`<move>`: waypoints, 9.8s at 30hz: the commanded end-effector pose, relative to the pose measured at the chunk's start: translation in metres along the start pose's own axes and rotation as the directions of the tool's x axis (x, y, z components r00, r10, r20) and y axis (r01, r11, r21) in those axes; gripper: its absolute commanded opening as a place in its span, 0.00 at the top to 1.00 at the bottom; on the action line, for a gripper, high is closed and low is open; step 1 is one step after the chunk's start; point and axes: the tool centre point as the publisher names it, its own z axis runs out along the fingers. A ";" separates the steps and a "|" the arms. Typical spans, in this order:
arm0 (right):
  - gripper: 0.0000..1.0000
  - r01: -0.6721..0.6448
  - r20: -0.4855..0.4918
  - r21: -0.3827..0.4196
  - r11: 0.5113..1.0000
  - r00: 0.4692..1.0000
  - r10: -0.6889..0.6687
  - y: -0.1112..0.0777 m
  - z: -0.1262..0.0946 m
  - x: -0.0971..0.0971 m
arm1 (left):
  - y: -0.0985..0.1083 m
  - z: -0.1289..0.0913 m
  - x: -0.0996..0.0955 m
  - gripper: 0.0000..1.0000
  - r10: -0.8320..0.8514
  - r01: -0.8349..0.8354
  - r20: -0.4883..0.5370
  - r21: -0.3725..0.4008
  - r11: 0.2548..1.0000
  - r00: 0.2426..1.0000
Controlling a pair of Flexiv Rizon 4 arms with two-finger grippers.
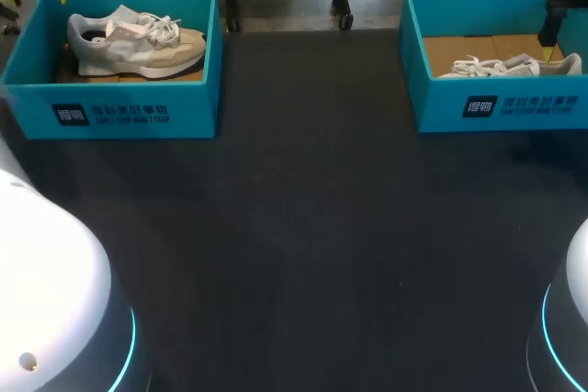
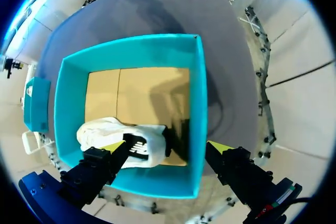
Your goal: Take the shoe out of the shoebox, open the shoe tongue, remove and reinsert the insole, then place the shoe into the shoebox
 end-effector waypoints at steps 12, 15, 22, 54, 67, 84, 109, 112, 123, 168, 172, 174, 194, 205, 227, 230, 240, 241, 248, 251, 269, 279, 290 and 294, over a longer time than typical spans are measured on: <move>0.00 0.000 0.001 -0.001 1.000 1.000 0.000 -0.001 0.000 0.000 | 0.026 0.036 -0.003 0.00 0.079 -0.079 0.014 0.023 0.997 0.997; 0.00 0.000 0.001 -0.001 1.000 1.000 0.000 -0.001 0.000 0.000 | 0.028 0.042 -0.007 0.00 0.073 -0.073 0.001 -0.006 0.997 0.997; 0.00 0.000 0.001 -0.001 1.000 1.000 0.000 -0.001 0.000 0.000 | 0.037 0.057 -0.015 0.00 0.063 -0.064 -0.029 -0.045 0.997 0.998; 0.00 0.000 0.001 -0.001 1.000 1.000 0.000 -0.001 0.000 0.000 | 0.052 0.125 -0.005 0.08 -0.002 -0.005 -0.127 -0.057 0.998 0.992; 0.00 0.000 0.001 -0.001 1.000 1.000 0.000 -0.001 0.000 0.000 | 0.055 0.135 0.000 0.23 -0.033 0.028 -0.127 -0.043 0.999 0.991; 0.00 0.000 0.001 -0.001 1.000 1.000 0.000 -0.001 0.000 0.000 | 0.056 0.143 0.007 1.00 -0.055 0.053 -0.158 -0.019 0.998 0.986; 0.00 0.000 0.001 -0.001 1.000 1.000 0.000 -0.001 0.000 0.000 | 0.043 0.068 0.008 1.00 -0.121 0.119 -0.074 -0.032 0.992 0.990; 0.00 0.000 0.001 -0.001 1.000 1.000 0.000 -0.001 0.000 0.000 | 0.039 0.055 0.008 1.00 -0.131 0.128 -0.081 -0.047 0.991 0.988; 0.00 0.000 0.001 -0.001 1.000 1.000 0.000 -0.001 0.000 0.000 | 0.012 -0.010 0.005 1.00 -0.164 0.153 -0.126 -0.098 0.983 0.978; 0.00 0.000 0.001 -0.001 1.000 1.000 0.000 -0.001 0.000 0.000 | -0.295 -0.025 -0.113 1.00 -0.218 0.137 -0.151 -0.418 0.898 0.964; 0.00 0.000 0.001 -0.001 1.000 1.000 0.000 -0.001 0.000 0.000 | -0.303 -0.018 -0.122 1.00 -0.212 0.127 -0.155 -0.432 0.893 0.965; 0.00 0.000 0.001 -0.001 1.000 1.000 0.000 -0.001 0.000 0.000 | -0.306 -0.014 -0.127 1.00 -0.201 0.113 -0.165 -0.427 0.897 0.966; 0.00 0.000 0.001 -0.001 1.000 1.000 0.000 -0.001 0.000 0.000 | -0.378 0.028 -0.182 1.00 -0.107 0.022 -0.217 -0.363 0.932 0.970; 0.00 0.000 0.001 -0.001 1.000 1.000 0.000 -0.001 0.000 0.000 | -0.396 0.033 -0.193 1.00 -0.099 0.030 -0.215 -0.305 0.952 0.972; 0.00 0.000 0.001 -0.001 1.000 1.000 0.000 -0.001 0.000 0.000 | -0.475 0.097 -0.259 1.00 -0.051 -0.017 -0.253 -0.259 0.966 0.966; 0.00 0.000 0.001 -0.001 1.000 1.000 0.000 -0.001 0.000 0.000 | -0.480 0.106 -0.271 1.00 -0.035 -0.028 -0.252 -0.241 0.970 0.967; 0.00 0.000 0.001 -0.001 1.000 1.000 0.000 -0.001 0.000 0.000 | -0.483 0.143 -0.302 1.00 -0.008 -0.047 -0.264 -0.200 0.979 0.965; 0.00 0.000 0.001 -0.001 1.000 1.000 0.000 -0.001 0.000 0.000 | -0.483 0.146 -0.304 1.00 -0.002 -0.051 -0.263 -0.197 0.979 0.965; 0.00 0.000 0.001 -0.001 1.000 1.000 0.000 -0.001 0.000 0.000 | -0.475 0.165 -0.319 1.00 0.019 -0.062 -0.261 -0.160 0.985 0.965; 0.00 0.000 0.001 -0.001 1.000 1.000 0.000 -0.001 0.000 0.000 | -0.473 0.171 -0.325 1.00 0.021 -0.065 -0.264 -0.159 0.985 0.964; 0.00 0.000 0.001 -0.001 1.000 1.000 0.000 -0.001 0.000 0.000 | -0.462 0.202 -0.360 1.00 0.038 -0.079 -0.246 -0.156 0.985 0.969; 0.00 0.000 0.001 -0.001 1.000 1.000 0.000 -0.001 0.000 0.000 | -0.464 0.218 -0.377 1.00 0.054 -0.093 -0.246 -0.151 0.984 0.968; 0.00 0.000 0.001 -0.001 1.000 1.000 0.000 -0.001 0.000 0.000 | -0.464 0.232 -0.379 1.00 0.069 -0.109 -0.239 -0.157 0.982 0.968; 0.00 0.000 0.001 -0.001 1.000 1.000 0.000 -0.001 0.000 0.000 | -0.463 0.235 -0.379 1.00 0.076 -0.114 -0.238 -0.153 0.982 0.968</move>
